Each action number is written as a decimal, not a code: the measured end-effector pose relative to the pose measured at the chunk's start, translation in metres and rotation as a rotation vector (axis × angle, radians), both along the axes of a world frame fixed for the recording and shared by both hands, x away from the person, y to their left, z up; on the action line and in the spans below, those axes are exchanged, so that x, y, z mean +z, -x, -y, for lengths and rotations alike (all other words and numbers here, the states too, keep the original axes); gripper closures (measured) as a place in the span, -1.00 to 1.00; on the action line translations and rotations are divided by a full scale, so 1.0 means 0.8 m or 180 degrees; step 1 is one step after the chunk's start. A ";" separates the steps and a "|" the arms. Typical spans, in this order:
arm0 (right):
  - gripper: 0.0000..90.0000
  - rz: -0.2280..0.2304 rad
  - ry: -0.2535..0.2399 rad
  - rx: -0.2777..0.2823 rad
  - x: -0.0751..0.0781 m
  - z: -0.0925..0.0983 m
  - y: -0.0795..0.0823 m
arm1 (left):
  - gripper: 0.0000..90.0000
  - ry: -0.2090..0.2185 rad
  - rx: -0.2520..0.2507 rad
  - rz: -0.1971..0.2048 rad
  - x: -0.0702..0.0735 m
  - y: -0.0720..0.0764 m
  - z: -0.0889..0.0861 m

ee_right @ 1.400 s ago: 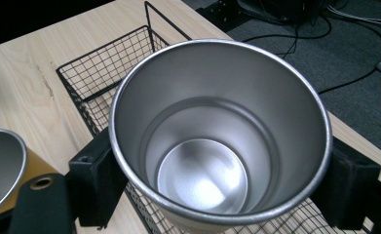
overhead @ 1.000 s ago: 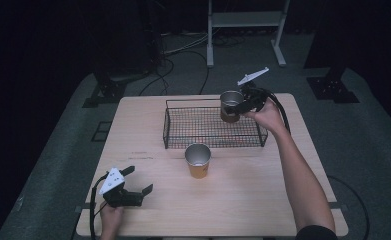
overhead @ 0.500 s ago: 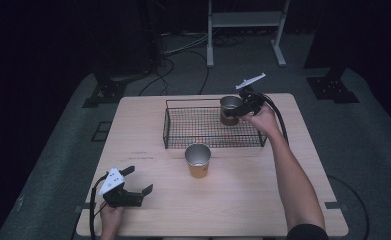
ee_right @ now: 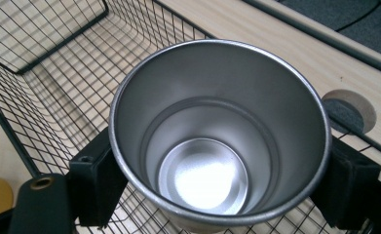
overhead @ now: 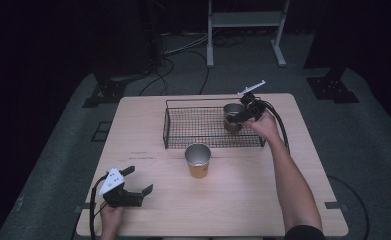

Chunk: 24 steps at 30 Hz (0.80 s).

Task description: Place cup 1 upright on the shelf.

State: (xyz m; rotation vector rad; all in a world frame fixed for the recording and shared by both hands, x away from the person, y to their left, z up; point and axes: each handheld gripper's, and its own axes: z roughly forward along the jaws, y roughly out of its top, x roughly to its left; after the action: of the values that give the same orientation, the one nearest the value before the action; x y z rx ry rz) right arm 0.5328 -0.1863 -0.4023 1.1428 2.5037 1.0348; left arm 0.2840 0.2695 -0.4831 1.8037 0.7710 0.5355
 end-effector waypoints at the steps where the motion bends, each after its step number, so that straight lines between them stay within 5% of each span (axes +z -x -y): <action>1: -0.60 -0.0004 0.0014 -0.0006 -0.001 -0.001 0.000 | -1.00 0.0000 -0.0001 0.0000 0.000 0.000 0.000; 15: -0.61 -0.0152 0.0108 -0.0033 -0.017 -0.011 -0.006 | -1.00 -0.0001 -0.0004 -0.0002 0.000 0.000 0.000; 24: -0.61 -0.0097 0.0247 -0.0059 -0.023 -0.015 -0.004 | -1.00 0.0008 -0.0009 -0.0004 0.000 0.000 0.000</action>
State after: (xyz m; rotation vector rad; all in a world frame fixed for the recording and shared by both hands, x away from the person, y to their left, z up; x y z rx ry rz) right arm 0.5364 -0.1741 -0.4203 1.1656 2.5279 0.9137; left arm 0.2840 0.2697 -0.4829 1.8027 0.7696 0.5312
